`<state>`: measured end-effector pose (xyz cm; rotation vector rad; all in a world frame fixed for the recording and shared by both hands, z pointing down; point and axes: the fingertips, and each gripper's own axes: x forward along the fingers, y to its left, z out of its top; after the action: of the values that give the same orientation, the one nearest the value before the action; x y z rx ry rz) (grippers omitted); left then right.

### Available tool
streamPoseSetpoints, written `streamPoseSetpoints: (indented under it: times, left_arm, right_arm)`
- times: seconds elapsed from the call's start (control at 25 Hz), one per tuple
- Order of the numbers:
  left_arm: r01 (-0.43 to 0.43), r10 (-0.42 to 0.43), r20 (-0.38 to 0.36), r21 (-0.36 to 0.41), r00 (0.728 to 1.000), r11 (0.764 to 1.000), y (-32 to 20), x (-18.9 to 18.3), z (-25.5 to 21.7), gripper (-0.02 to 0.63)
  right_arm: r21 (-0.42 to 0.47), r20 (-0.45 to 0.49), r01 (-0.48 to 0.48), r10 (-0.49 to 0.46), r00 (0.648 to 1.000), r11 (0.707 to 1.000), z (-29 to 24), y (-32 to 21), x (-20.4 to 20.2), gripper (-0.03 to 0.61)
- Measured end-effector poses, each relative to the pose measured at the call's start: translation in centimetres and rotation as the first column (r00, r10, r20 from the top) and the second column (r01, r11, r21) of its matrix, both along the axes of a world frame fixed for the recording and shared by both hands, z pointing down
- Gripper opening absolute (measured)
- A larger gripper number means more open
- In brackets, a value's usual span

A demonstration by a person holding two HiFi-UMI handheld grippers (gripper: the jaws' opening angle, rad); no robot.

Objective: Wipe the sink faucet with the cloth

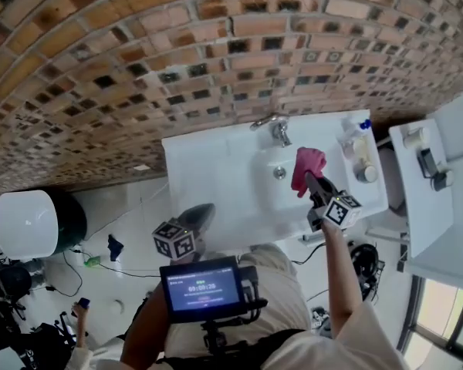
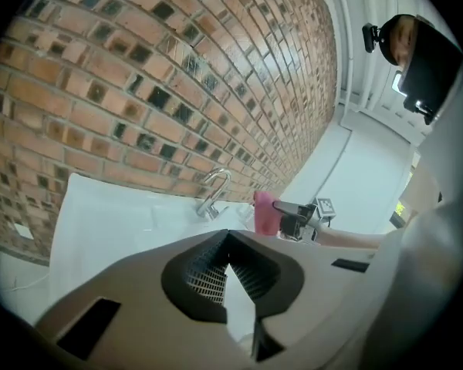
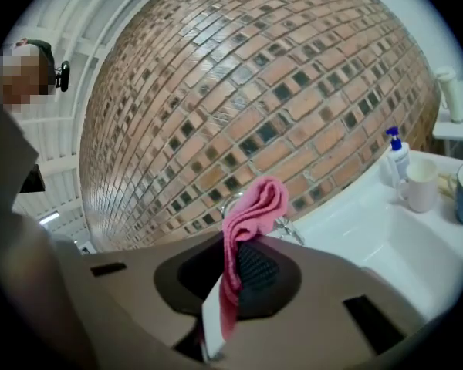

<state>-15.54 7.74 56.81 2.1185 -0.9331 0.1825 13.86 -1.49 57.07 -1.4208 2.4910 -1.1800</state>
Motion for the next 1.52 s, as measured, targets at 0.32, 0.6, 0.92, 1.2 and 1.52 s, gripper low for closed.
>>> streamPoseSetpoints:
  times: [0.32, 0.6, 0.92, 1.2, 1.52]
  left_arm:
    - [-0.006, 0.010, -0.074, 0.054, 0.997, 0.999, 2.2, -5.7, -3.4, -0.003]
    - [0.013, -0.006, -0.099, 0.072, 0.995, 0.997, 4.4, -12.4, -1.9, -0.003]
    - [-0.007, 0.013, -0.191, 0.030, 0.981, 1.000, 7.9, -16.2, -0.7, -0.005]
    - [-0.136, 0.139, -0.208, 0.028, 0.968, 0.990, 10.2, -14.7, 0.0, -0.005]
    - [-0.186, 0.197, -0.218, 0.071, 0.956, 0.980, 11.0, -10.7, -2.3, -0.005]
  right_arm:
    - [0.072, -0.094, -0.074, 0.080, 0.992, 0.995, -3.0, 2.9, -5.8, 0.040]
    - [0.076, -0.132, -0.076, 0.086, 0.988, 0.994, -3.0, 6.2, -11.8, 0.041]
    - [0.050, -0.099, -0.129, 0.133, 0.986, 0.990, -3.2, 11.7, -16.4, 0.041]
    - [0.075, -0.080, -0.165, 0.171, 0.982, 0.983, -4.5, 15.8, -16.9, 0.041]
    - [0.113, -0.095, -0.169, 0.180, 0.979, 0.979, -6.5, 19.4, -14.2, 0.041]
